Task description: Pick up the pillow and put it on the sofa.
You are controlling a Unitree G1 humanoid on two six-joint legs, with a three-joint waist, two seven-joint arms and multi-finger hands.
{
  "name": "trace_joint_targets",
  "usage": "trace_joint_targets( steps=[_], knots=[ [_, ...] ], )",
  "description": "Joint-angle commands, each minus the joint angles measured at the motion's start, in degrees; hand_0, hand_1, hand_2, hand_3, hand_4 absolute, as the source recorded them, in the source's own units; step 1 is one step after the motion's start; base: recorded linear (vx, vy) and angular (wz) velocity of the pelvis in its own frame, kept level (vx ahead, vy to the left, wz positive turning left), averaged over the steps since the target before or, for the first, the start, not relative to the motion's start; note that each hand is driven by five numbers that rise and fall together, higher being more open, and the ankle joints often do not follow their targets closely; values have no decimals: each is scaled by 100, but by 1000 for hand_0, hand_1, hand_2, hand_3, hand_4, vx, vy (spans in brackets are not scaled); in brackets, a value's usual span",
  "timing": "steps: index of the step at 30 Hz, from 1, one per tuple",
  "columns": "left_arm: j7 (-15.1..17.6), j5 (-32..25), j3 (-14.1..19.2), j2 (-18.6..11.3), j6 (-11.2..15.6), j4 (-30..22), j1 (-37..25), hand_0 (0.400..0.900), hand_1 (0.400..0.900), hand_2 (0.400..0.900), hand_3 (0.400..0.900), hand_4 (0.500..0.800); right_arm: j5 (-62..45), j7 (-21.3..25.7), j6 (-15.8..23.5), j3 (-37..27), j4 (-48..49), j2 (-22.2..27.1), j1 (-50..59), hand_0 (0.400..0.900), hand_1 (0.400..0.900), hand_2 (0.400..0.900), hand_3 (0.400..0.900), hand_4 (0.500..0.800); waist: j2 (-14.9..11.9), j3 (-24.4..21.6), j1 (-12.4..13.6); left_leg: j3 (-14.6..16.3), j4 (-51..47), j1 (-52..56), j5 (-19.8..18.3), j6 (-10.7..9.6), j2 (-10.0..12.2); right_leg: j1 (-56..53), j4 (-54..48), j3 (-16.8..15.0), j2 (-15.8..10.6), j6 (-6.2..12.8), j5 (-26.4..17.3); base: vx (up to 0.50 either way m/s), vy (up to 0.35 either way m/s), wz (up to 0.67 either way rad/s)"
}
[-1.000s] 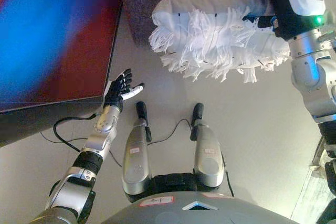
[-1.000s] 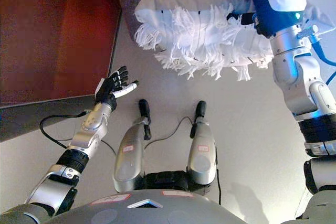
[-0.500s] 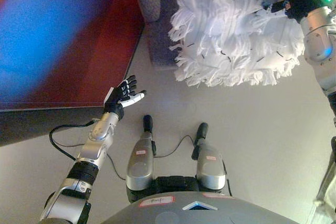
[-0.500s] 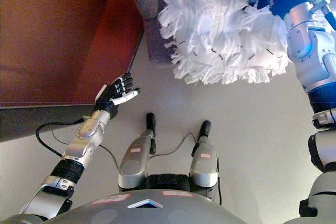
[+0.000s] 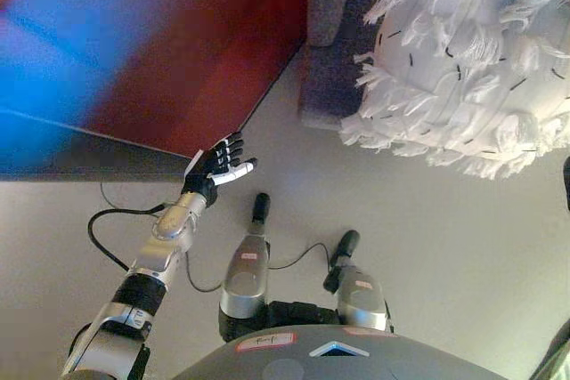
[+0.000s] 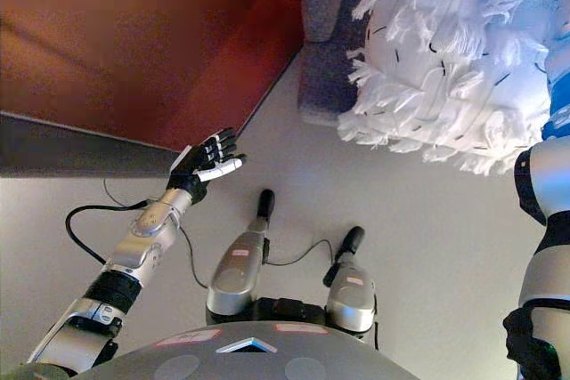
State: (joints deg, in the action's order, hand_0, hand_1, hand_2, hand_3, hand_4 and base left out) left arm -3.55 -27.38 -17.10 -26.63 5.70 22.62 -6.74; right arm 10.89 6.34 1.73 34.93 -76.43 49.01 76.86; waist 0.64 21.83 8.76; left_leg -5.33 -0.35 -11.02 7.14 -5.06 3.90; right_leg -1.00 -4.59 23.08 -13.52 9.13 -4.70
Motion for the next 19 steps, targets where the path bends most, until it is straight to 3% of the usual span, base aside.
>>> trace_joint_targets(
  steps=[1,6,10,15,19],
  knots=[
    [-50,-188,-444,-193,267,-245,181,900,900,900,900,800,-438,801,64,160,192,71,603,900,900,900,900,800,-490,-1502,134,62,-38,211,-214,-472,453,83,341,-162,-482,502,-362,38,3,5],
    [61,-127,-365,-102,254,-111,198,900,900,900,900,800,-894,1002,212,-332,875,-9,74,900,900,900,900,800,-544,-1558,31,132,35,329,-358,-405,424,8,344,-236,-514,508,-363,31,29,-11],
    [188,-12,-201,17,226,73,261,900,900,900,900,800,-1008,1108,344,-859,2139,-53,-845,900,900,900,900,800,-553,-1583,-163,278,98,464,-475,-341,418,33,402,-422,-543,504,-347,13,56,-32],
    [256,197,119,174,192,109,422,900,900,900,900,800,-1235,995,568,-1996,3863,-379,-2800,900,900,900,900,800,-528,-1641,-449,501,171,634,-611,-273,454,73,439,-660,-562,503,-320,-4,48,-34],
    [257,347,373,323,169,185,537,900,900,900,900,800,-1177,870,759,-2971,5294,-1013,-4734,900,900,900,900,800,-517,-1699,-663,671,191,760,-683,-245,498,97,441,-789,-557,504,-296,-10,32,-28]
  ],
)
